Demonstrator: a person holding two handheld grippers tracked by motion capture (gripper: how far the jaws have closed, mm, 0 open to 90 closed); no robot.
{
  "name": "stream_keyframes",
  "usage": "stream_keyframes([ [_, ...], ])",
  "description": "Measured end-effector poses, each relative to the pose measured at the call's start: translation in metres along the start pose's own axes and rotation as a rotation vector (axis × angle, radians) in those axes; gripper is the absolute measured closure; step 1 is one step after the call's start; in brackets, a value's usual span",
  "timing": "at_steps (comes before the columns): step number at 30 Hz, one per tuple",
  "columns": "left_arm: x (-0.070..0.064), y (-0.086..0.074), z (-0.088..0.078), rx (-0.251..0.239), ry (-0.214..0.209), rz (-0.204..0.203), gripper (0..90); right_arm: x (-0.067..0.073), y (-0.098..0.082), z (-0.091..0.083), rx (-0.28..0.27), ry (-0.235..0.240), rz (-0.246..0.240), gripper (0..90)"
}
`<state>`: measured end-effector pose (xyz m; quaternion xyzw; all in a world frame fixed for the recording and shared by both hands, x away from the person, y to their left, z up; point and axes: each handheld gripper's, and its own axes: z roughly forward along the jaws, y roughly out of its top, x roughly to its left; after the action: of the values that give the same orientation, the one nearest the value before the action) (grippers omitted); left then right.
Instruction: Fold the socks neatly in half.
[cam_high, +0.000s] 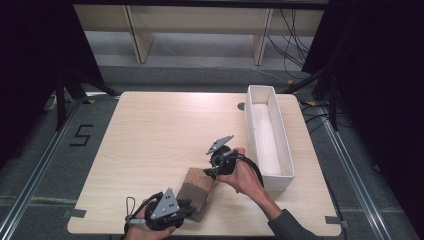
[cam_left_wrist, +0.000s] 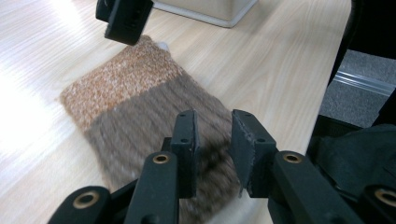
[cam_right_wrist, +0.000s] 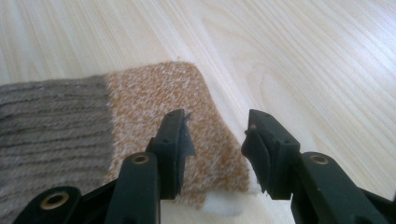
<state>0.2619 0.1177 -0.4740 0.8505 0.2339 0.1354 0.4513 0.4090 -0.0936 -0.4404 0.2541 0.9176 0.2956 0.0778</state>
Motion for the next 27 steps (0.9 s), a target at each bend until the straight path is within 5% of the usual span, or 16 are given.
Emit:
stream_keyframes([
  [3, -0.007, -0.001, 0.002, -0.013, -0.016, 0.002, 73.3, 0.006, 0.01, 0.01, 0.051, 0.032, -0.007, 74.5],
  [8, -0.021, -0.002, 0.007, -0.006, -0.053, 0.035, 77.5, 0.004, 0.014, 0.02, 0.104, 0.008, -0.04, 81.9],
  [12, -0.026, -0.005, 0.016, 0.077, -0.06, 0.09, 79.6, -0.002, 0.011, 0.023, 0.122, -0.001, -0.035, 84.9],
  [15, -0.019, -0.008, 0.016, 0.12, -0.045, 0.09, 82.9, 0.0, 0.006, 0.023, 0.14, 0.001, -0.048, 85.8],
  [20, -0.007, -0.013, 0.005, 0.125, -0.004, 0.063, 82.9, 0.008, -0.003, 0.013, 0.158, -0.011, -0.069, 85.9],
  [27, 0.019, -0.023, -0.008, 0.139, 0.059, 0.012, 82.7, 0.02, -0.021, 0.002, 0.148, 0.035, -0.077, 85.9],
])
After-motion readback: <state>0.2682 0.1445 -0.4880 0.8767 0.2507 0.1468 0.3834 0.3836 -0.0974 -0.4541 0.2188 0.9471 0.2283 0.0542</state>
